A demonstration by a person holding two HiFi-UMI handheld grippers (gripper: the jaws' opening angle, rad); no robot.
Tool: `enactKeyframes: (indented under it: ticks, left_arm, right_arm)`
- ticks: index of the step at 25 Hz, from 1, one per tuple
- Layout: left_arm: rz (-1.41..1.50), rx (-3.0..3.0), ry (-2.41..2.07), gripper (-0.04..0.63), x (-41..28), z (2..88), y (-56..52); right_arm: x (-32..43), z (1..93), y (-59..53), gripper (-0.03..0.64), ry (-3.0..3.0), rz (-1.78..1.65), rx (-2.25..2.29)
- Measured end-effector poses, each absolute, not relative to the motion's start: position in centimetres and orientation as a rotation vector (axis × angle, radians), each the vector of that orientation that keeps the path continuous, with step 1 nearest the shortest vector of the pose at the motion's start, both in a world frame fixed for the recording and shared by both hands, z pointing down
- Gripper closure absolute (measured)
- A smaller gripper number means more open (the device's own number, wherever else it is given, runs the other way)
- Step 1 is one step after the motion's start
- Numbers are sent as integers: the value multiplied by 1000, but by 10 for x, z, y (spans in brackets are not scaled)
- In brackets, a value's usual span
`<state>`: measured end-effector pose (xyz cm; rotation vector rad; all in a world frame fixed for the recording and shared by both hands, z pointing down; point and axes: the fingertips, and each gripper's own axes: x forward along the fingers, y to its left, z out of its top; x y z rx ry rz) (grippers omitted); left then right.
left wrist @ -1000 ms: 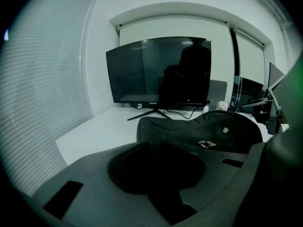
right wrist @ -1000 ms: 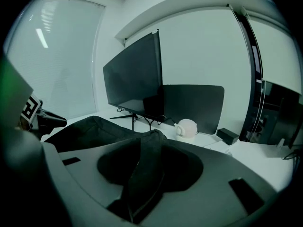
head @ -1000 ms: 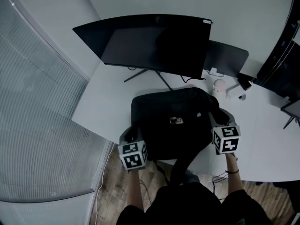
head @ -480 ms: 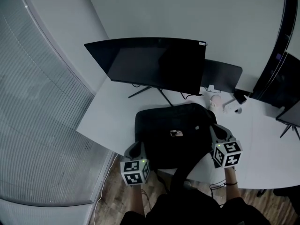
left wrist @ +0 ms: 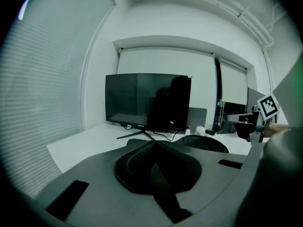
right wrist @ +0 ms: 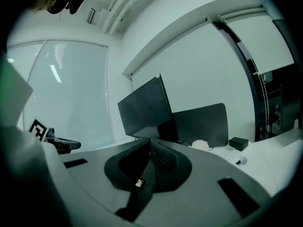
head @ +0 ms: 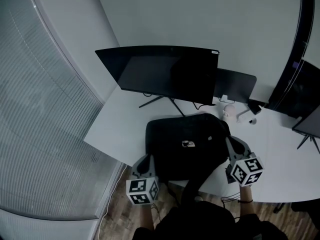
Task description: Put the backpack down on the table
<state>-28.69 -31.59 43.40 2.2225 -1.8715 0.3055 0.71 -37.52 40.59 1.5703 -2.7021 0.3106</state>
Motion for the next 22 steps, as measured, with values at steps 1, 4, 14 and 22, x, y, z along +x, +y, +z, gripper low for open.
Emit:
enactKeyframes:
  ticks: [1, 4, 14, 22]
  left_arm:
    - [294, 2228, -1876, 578, -287, 431, -314]
    - [266, 2238, -1895, 580, -288, 422, -309]
    - [183, 2228, -2002, 580, -305, 399, -294]
    - [159, 2208, -2060, 580, -318, 391, -284]
  right_arm:
    - [7, 402, -373, 603, -2719, 305, 1570]
    - [9, 393, -368, 602, -2748, 282, 1576]
    - [15, 371, -357, 603, -2781, 188, 1589]
    - [17, 372, -352, 603, -2802, 204, 1580]
